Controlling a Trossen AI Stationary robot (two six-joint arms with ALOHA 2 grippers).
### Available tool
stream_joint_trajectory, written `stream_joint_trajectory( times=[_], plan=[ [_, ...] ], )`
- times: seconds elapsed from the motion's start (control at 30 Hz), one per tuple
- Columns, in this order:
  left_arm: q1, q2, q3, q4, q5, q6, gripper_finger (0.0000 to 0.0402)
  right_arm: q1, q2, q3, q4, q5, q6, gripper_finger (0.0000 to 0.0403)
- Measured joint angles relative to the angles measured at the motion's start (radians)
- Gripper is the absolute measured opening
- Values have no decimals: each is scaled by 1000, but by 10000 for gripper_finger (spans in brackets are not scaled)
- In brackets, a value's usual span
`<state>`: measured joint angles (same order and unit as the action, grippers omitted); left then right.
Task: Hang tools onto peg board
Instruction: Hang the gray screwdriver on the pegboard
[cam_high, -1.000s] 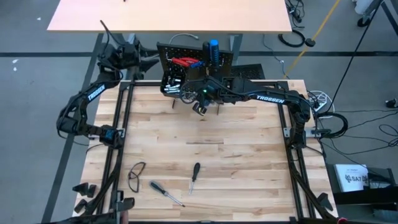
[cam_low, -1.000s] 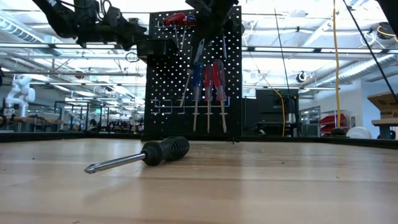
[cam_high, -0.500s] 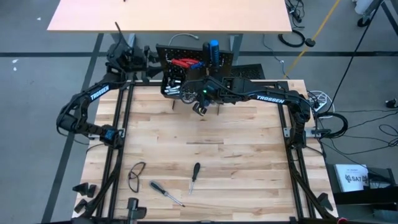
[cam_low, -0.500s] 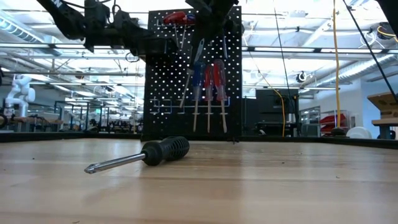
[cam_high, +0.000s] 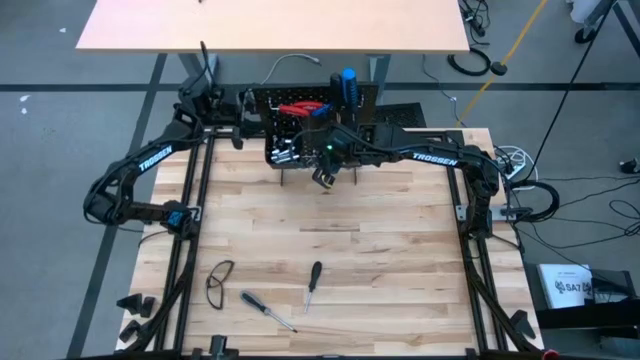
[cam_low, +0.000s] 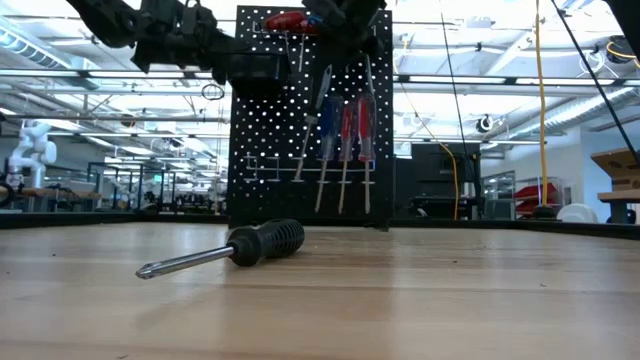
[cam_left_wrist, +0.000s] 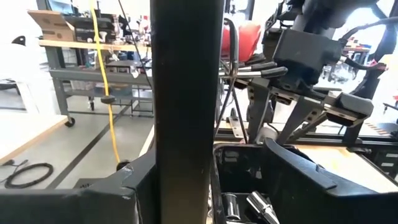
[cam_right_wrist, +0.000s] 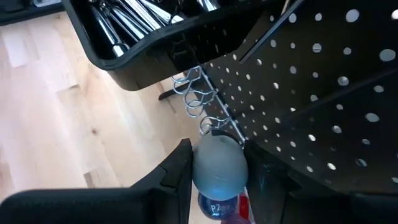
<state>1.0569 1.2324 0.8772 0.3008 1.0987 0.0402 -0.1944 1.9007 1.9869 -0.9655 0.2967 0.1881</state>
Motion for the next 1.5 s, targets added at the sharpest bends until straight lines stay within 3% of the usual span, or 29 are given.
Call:
stream_joint_trajectory(
  times=[0.3,0.6,0.8,0.93,1.27,1.5],
  plan=[
    [-1,-3,0,-8,-7,0,235,-43,-1,0,-1,-103,7,101],
    [-1,-3,0,-9,-7,0,235,-61,-1,0,-3,-123,-19,104],
    [0,-3,0,-13,-8,15,235,-60,0,0,5,-120,-22,237],
    [0,-3,0,-32,-11,27,235,-61,0,0,7,-118,-17,292],
    [21,-5,0,-36,-39,29,235,-39,-13,0,9,-114,-21,302],
    [50,-77,0,-87,-19,55,235,-5,-35,0,2,-107,-21,300]
  ],
)
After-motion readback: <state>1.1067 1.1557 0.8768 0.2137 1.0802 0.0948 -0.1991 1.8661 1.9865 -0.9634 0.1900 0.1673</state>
